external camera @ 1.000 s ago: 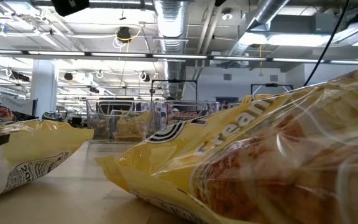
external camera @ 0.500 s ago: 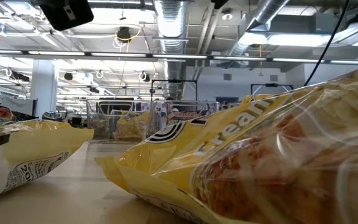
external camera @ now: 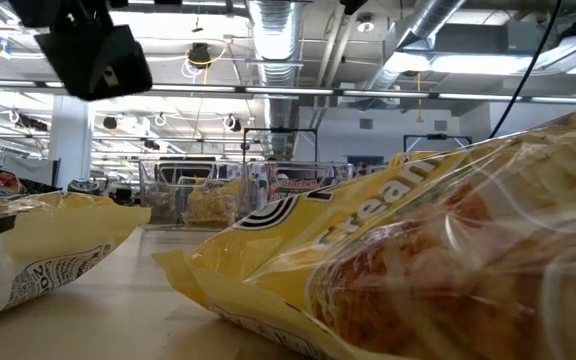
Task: Sort Maruchan noodles
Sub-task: Put the yellow noodle pack in the left transparent bin
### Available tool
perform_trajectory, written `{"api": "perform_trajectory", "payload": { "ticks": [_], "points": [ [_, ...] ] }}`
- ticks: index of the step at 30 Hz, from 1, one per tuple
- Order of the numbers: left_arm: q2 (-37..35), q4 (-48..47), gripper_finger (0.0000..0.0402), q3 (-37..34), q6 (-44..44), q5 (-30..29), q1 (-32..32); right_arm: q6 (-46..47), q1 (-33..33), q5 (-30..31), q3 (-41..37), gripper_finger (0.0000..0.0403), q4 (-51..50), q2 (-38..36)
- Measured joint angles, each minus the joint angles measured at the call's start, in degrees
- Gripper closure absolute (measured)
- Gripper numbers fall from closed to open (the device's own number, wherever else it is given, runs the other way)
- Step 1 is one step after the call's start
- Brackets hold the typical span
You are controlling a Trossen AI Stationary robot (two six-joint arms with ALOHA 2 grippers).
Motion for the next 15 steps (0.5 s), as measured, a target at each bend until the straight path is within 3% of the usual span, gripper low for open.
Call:
{"api": "perform_trajectory", "payload": {
  "ticks": [15],
  "points": [
    [9.3, 2.0, 0.0225, 0.0, -1.2, 5.5, -1.3, -0.3, 0.0, 0.0, 0.0, 0.0278, 0.0, 0.0]
  ]
}}
